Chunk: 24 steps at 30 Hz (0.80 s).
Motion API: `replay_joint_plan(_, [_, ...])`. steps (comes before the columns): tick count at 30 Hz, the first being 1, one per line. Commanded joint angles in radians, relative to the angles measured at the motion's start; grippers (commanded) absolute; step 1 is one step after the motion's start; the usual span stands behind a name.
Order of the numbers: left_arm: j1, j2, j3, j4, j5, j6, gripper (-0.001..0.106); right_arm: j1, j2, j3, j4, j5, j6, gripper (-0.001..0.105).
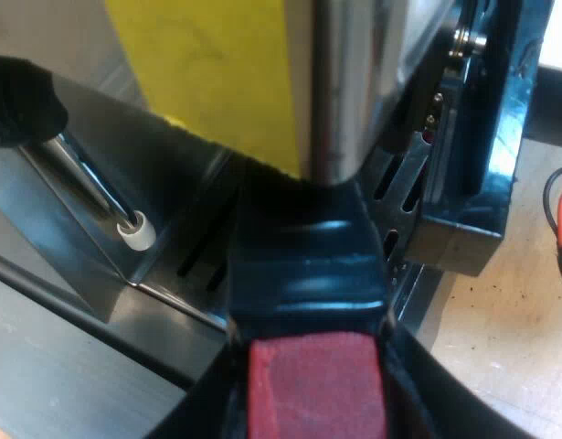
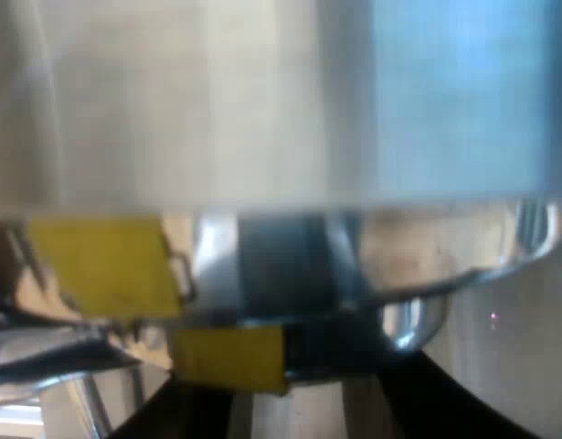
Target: Put the handle in the coffee machine
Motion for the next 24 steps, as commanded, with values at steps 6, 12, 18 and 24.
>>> replay_joint_plan(6, [0.008, -0.045, -0.027, 0.011, 0.137, 0.02, 0.0, -0.01, -0.007, -0.007, -0.111, -0.014, -0.079, 0.026])
replay_joint_plan(12, [0.008, -0.045, -0.027, 0.037, 0.071, 0.02, 0.036, -0.01, -0.007, -0.007, -0.143, -0.014, -0.079, 0.026])
replay_joint_plan(18, [0.008, -0.045, -0.027, 0.085, 0.058, 0.02, 0.076, -0.01, -0.01, -0.008, -0.148, -0.014, -0.079, 0.026])
replay_joint_plan(24, [0.008, -0.059, -0.027, 0.093, 0.016, 0.022, 0.071, -0.01, -0.01, -0.008, -0.147, -0.014, -0.079, 0.026])
